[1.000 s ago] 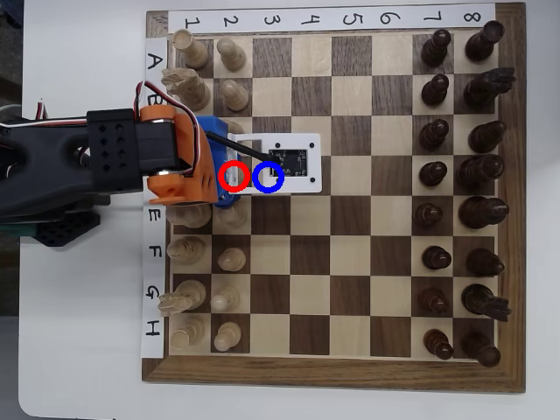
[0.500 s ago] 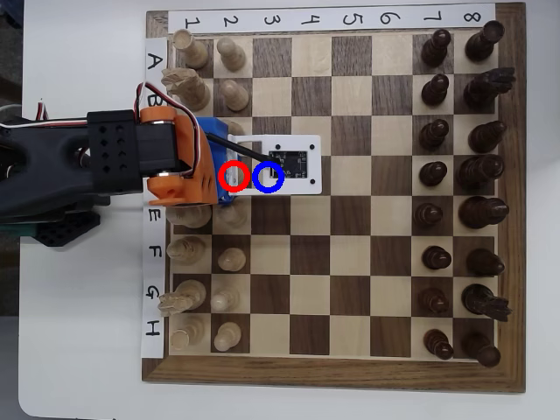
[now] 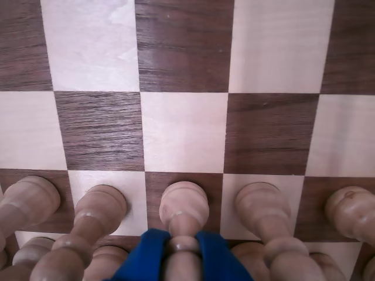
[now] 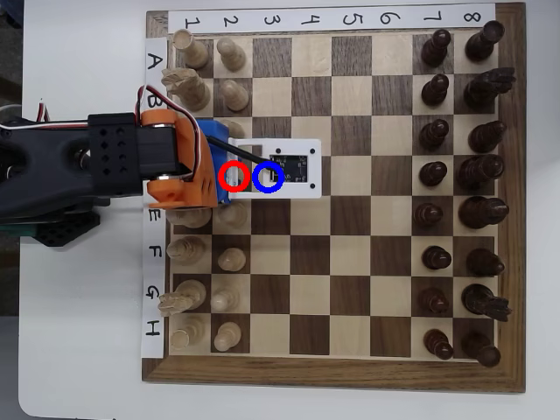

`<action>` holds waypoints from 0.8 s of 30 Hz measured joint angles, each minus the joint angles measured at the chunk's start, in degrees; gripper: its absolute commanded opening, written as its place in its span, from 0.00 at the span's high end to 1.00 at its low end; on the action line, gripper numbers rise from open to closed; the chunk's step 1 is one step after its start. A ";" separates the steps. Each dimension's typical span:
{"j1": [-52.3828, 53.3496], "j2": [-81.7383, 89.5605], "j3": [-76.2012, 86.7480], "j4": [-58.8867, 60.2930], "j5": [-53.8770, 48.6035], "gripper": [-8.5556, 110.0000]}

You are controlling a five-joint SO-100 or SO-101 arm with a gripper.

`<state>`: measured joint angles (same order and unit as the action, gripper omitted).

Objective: Move the piece to destination

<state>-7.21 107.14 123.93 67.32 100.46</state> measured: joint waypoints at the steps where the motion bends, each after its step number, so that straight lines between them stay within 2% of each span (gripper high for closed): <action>1: 0.00 0.00 0.00 0.00 0.00 0.93; 24: 0.18 0.00 -0.18 3.69 0.00 0.93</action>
<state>-7.03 107.14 123.75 71.02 100.46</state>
